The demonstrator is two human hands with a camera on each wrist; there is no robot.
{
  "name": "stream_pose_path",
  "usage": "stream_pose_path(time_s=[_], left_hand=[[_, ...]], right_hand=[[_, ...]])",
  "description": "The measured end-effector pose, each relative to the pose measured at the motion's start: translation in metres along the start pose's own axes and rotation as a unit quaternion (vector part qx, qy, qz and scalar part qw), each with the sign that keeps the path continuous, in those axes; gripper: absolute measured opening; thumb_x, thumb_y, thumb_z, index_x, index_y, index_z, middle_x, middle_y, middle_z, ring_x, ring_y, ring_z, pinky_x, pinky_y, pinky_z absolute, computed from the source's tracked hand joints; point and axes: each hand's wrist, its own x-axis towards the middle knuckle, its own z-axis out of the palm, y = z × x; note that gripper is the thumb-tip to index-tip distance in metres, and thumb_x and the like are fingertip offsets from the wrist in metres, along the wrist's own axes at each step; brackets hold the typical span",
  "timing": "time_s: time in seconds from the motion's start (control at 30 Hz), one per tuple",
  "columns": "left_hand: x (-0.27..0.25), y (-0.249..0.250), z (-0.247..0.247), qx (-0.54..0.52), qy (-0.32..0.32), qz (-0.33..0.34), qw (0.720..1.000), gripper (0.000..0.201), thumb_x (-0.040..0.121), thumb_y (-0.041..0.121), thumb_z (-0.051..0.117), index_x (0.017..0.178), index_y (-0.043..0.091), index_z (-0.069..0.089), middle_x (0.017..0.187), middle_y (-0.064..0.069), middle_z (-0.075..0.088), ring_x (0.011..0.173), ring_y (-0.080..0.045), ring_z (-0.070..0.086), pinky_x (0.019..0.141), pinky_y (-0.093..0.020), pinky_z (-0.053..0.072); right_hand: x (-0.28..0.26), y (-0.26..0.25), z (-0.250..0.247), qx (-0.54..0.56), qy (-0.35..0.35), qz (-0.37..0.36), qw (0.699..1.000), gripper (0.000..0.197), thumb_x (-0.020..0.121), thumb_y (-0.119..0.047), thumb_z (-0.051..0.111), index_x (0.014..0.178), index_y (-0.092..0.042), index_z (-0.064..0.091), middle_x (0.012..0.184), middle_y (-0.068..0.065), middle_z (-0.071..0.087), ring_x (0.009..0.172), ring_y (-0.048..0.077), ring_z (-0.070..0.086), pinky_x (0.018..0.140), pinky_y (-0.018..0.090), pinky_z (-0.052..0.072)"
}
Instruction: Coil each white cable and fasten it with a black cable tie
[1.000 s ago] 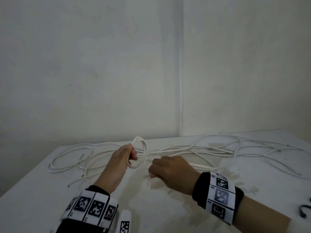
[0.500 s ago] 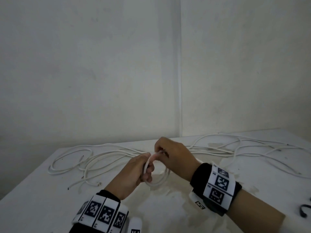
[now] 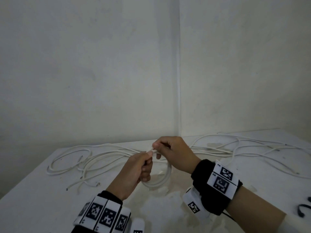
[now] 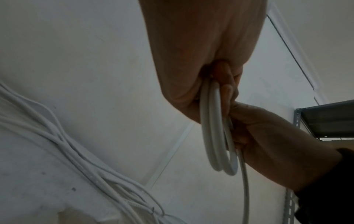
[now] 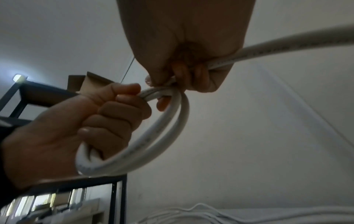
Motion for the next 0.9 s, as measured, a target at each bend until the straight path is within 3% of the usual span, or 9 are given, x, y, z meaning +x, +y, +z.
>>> stream_pose_path(time_s=[0.07, 0.13, 0.2, 0.37, 0.5, 0.63, 0.7, 0.8, 0.9], left_hand=[[0.0, 0.001, -0.002, -0.02, 0.016, 0.013, 1.0, 0.036, 0.097, 0.017, 0.036, 0.061, 0.013, 0.034, 0.045, 0.007, 0.024, 0.037, -0.006, 0.019, 0.038, -0.017, 0.023], [0.0, 0.002, -0.005, -0.044, 0.032, 0.022, 0.998, 0.036, 0.097, 0.018, 0.036, 0.061, 0.013, 0.035, 0.045, 0.007, 0.024, 0.037, -0.006, 0.018, 0.037, -0.017, 0.024], [0.001, 0.001, -0.008, -0.071, 0.043, 0.028, 0.996, 0.035, 0.096, 0.019, 0.036, 0.062, 0.013, 0.035, 0.045, 0.007, 0.024, 0.036, -0.006, 0.018, 0.037, -0.017, 0.024], [0.006, 0.0, -0.009, -0.116, 0.023, 0.018, 0.993, 0.042, 0.097, 0.031, 0.034, 0.062, 0.012, 0.043, 0.045, 0.006, 0.027, 0.035, -0.006, 0.024, 0.041, -0.018, 0.032], [0.007, 0.0, -0.015, -0.014, -0.012, 0.029, 0.999, 0.037, 0.097, 0.029, 0.033, 0.074, 0.008, 0.052, 0.05, 0.005, 0.042, 0.047, -0.009, 0.044, 0.055, -0.02, 0.043], [0.01, -0.003, -0.017, 0.079, 0.0, 0.055, 0.995, 0.035, 0.098, 0.028, 0.032, 0.075, 0.01, 0.051, 0.05, 0.009, 0.045, 0.05, -0.005, 0.046, 0.061, -0.024, 0.034], [0.01, -0.004, -0.013, 0.053, 0.02, 0.055, 0.997, 0.035, 0.099, 0.026, 0.032, 0.074, 0.01, 0.049, 0.049, 0.01, 0.042, 0.048, -0.005, 0.043, 0.061, -0.025, 0.033], [0.008, -0.004, -0.006, -0.031, 0.042, 0.043, 0.998, 0.034, 0.099, 0.024, 0.032, 0.073, 0.008, 0.047, 0.047, 0.01, 0.036, 0.043, -0.004, 0.036, 0.058, -0.022, 0.035], [0.005, -0.002, -0.002, -0.089, 0.023, 0.027, 0.995, 0.034, 0.098, 0.026, 0.032, 0.074, 0.007, 0.048, 0.047, 0.008, 0.037, 0.043, -0.005, 0.037, 0.058, -0.023, 0.039]], right_hand=[[0.0, -0.002, -0.003, 0.025, -0.01, 0.016, 1.0, 0.033, 0.095, -0.02, 0.048, 0.063, -0.023, 0.057, 0.053, -0.011, 0.059, 0.048, 0.004, 0.043, 0.053, 0.017, 0.036], [-0.002, 0.0, -0.006, 0.047, -0.026, 0.023, 0.998, 0.038, 0.097, -0.021, 0.044, 0.061, -0.021, 0.056, 0.057, -0.008, 0.058, 0.055, 0.011, 0.044, 0.058, 0.022, 0.037], [-0.005, 0.003, -0.005, 0.053, -0.032, 0.021, 0.998, 0.041, 0.098, -0.019, 0.041, 0.059, -0.019, 0.054, 0.058, -0.008, 0.054, 0.056, 0.007, 0.044, 0.061, 0.017, 0.037], [-0.006, 0.005, -0.005, 0.04, 0.018, 0.009, 0.999, 0.043, 0.097, -0.014, 0.044, 0.055, -0.023, 0.048, 0.05, -0.011, 0.047, 0.053, 0.006, 0.039, 0.057, 0.016, 0.034], [-0.003, 0.003, -0.017, -0.012, 0.016, 0.002, 1.0, 0.041, 0.095, -0.015, 0.047, 0.057, -0.03, 0.047, 0.047, -0.014, 0.05, 0.047, 0.0, 0.042, 0.054, 0.011, 0.032], [-0.006, 0.0, -0.018, -0.053, 0.017, 0.008, 0.998, 0.042, 0.096, -0.017, 0.047, 0.056, -0.032, 0.044, 0.05, -0.01, 0.046, 0.048, 0.001, 0.043, 0.055, 0.013, 0.032], [-0.008, 0.0, -0.016, -0.039, 0.01, 0.021, 0.999, 0.035, 0.096, -0.019, 0.045, 0.064, -0.031, 0.048, 0.054, -0.011, 0.046, 0.051, 0.001, 0.041, 0.058, 0.016, 0.032], [-0.011, -0.002, -0.013, -0.024, -0.018, 0.039, 0.999, 0.012, 0.096, -0.022, 0.047, 0.092, -0.023, 0.058, 0.064, -0.011, 0.046, 0.06, 0.005, 0.041, 0.063, 0.022, 0.035], [-0.01, -0.002, -0.016, -0.045, -0.005, 0.023, 0.999, 0.018, 0.096, -0.019, 0.046, 0.101, -0.012, 0.061, 0.064, -0.011, 0.044, 0.06, 0.007, 0.04, 0.062, 0.022, 0.034]])
